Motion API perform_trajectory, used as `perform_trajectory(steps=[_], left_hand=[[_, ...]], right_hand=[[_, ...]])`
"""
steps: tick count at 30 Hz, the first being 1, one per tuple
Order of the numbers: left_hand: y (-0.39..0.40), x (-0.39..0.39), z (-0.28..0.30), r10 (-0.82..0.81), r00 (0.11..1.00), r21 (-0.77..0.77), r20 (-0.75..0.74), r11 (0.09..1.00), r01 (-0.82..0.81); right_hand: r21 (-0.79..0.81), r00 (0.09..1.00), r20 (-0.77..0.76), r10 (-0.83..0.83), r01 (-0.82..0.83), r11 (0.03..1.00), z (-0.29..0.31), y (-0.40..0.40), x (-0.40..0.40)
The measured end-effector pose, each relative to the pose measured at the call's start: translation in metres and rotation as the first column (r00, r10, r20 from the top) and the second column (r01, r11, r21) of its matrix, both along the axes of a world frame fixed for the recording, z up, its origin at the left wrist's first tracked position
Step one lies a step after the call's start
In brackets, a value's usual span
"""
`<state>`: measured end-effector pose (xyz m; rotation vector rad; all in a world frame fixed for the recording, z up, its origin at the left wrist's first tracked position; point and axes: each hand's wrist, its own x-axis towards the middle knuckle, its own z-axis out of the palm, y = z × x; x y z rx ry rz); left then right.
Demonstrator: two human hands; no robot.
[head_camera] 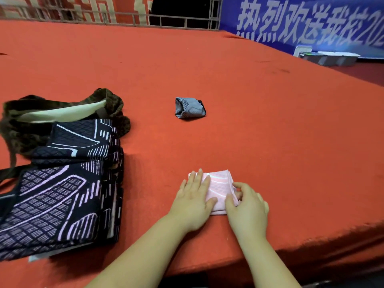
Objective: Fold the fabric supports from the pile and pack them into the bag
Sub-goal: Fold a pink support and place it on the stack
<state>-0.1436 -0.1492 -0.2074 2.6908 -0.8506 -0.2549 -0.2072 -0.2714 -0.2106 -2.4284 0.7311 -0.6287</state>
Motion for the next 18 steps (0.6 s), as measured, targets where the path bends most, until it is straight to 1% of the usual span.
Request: perform_trajectory(steps=[2, 3, 4, 5, 6, 7, 9, 10, 11, 12, 15, 18], left_hand=[[-0.001, 0.0, -0.003, -0.009, 1.0, 0.037, 0.002, 0.999, 0.009], [-0.001, 0.0, -0.004, -0.011, 1.0, 0.049, -0.002, 0.999, 0.011], [-0.002, 0.0, -0.006, -0.011, 1.0, 0.055, -0.009, 0.998, 0.012], [-0.002, 0.0, -0.007, -0.012, 1.0, 0.062, -0.015, 0.998, 0.013], [-0.002, 0.0, -0.008, -0.012, 1.0, 0.068, -0.02, 0.998, 0.014], [-0.002, -0.001, -0.008, -0.013, 1.0, 0.08, -0.023, 0.997, 0.015], [-0.002, -0.001, -0.007, -0.01, 0.999, 0.097, -0.033, 0.995, 0.013], [-0.002, -0.001, -0.006, -0.006, 0.999, 0.096, -0.042, 0.995, 0.01], [-0.002, -0.001, -0.006, 0.0, 0.999, 0.094, -0.05, 0.996, 0.005], [-0.002, -0.001, -0.005, 0.003, 0.998, 0.09, -0.057, 0.996, 0.002], [-0.003, -0.001, -0.003, -0.001, 0.998, 0.095, -0.07, 0.995, 0.007], [-0.003, -0.001, 0.0, -0.005, 0.997, 0.12, -0.073, 0.993, 0.014]], right_hand=[[-0.104, 1.0, 0.011, -0.002, 0.003, 0.995, 0.0, 0.002, 0.002], [-0.159, 0.998, 0.042, 0.037, -0.03, 0.987, 0.001, 0.003, 0.004], [-0.215, 0.991, 0.069, 0.111, -0.094, 0.972, 0.002, 0.005, 0.006], [-0.254, 0.977, 0.058, 0.206, -0.185, 0.949, 0.004, 0.006, 0.01], [-0.26, 0.958, -0.002, 0.285, -0.276, 0.925, 0.004, 0.007, 0.013], [-0.251, 0.942, -0.094, 0.322, -0.336, 0.908, 0.003, 0.006, 0.017], [-0.173, 0.888, -0.332, 0.318, -0.389, 0.905, 0.001, 0.0, 0.021], [-0.152, 0.863, -0.41, 0.295, -0.384, 0.911, -0.004, -0.005, 0.022], [-0.138, 0.847, -0.456, 0.274, -0.371, 0.918, -0.006, -0.008, 0.022], [-0.128, 0.841, -0.472, 0.264, -0.362, 0.923, -0.007, -0.009, 0.021], [-0.087, 0.843, -0.481, 0.24, -0.318, 0.944, -0.006, -0.009, 0.02], [-0.056, 0.883, -0.449, 0.14, -0.184, 0.981, -0.008, -0.01, 0.018]])
